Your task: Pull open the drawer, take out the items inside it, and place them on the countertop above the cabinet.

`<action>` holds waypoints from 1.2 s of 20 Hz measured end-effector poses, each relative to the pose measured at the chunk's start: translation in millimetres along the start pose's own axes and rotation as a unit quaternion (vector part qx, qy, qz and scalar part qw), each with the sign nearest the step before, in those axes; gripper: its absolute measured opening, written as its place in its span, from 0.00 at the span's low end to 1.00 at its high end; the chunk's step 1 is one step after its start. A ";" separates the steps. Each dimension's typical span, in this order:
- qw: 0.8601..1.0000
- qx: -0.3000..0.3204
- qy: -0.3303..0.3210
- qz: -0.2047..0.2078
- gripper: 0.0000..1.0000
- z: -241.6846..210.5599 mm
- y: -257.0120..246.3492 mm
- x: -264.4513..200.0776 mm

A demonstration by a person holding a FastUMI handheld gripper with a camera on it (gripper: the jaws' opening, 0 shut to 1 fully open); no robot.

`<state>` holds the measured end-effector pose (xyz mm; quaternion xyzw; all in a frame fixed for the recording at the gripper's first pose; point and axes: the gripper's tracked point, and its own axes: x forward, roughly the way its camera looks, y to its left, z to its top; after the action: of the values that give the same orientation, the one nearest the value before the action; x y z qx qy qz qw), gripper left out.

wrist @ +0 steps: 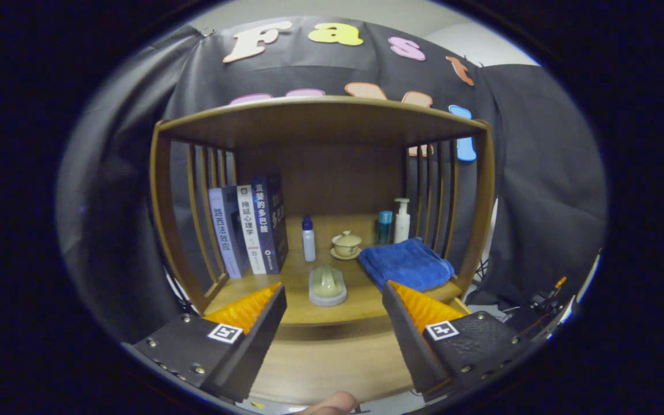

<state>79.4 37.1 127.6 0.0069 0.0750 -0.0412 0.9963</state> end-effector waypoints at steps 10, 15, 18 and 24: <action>0.999 0.006 -0.051 -0.009 0.99 -51.9 -37.2 -101.0; 1.000 -0.004 -0.026 0.007 1.00 -114.4 -40.1 -113.7; 0.999 -0.020 -0.026 0.009 0.99 -149.5 -42.9 -112.4; 0.999 -0.026 0.014 0.015 1.00 -215.4 -42.6 -85.2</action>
<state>-40.2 5.9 -72.9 -0.0169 0.0901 -0.0246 0.9955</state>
